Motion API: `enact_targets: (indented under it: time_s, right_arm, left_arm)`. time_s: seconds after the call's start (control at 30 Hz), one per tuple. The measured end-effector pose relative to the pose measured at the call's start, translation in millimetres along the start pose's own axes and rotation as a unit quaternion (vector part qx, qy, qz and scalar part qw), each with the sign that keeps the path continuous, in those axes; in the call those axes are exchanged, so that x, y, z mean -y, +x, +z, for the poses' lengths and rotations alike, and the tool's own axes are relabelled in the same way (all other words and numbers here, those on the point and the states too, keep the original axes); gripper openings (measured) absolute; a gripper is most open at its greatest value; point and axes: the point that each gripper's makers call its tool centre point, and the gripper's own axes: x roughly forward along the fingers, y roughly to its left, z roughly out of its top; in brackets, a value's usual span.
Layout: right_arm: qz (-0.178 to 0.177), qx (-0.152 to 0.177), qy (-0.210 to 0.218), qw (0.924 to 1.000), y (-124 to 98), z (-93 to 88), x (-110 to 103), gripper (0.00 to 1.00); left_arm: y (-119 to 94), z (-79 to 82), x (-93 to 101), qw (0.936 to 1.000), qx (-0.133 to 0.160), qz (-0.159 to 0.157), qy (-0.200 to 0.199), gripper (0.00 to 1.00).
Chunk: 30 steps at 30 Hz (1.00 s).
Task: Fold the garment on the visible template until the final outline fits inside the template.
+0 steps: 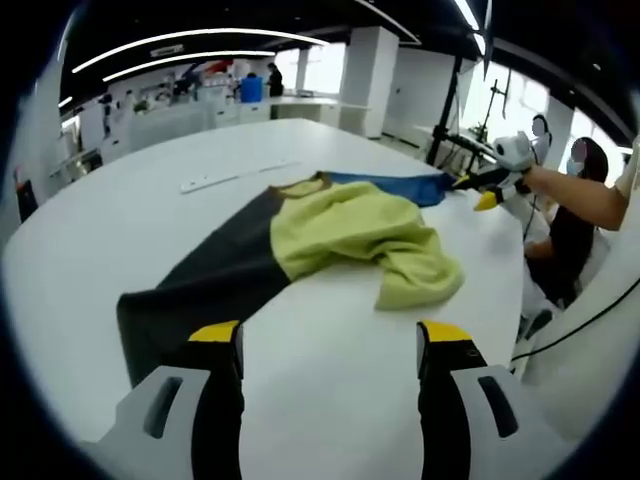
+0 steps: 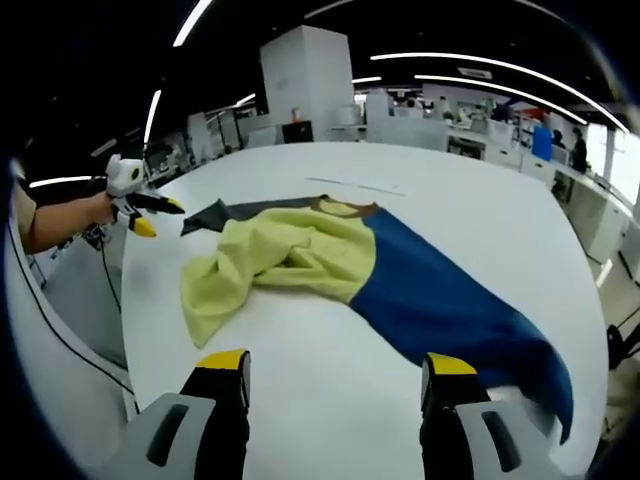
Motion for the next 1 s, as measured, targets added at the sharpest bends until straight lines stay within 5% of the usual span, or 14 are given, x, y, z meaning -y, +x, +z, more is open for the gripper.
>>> enact_targets:
  time_s: [1.0]
  right_arm:
    - [0.049,-0.011,-0.010,0.9987,22.1,-9.3,-44.1,0.65]
  left_arm:
    - [27.3,-11.1,34.1,0.9988,-0.011,-0.048,0.005,0.54]
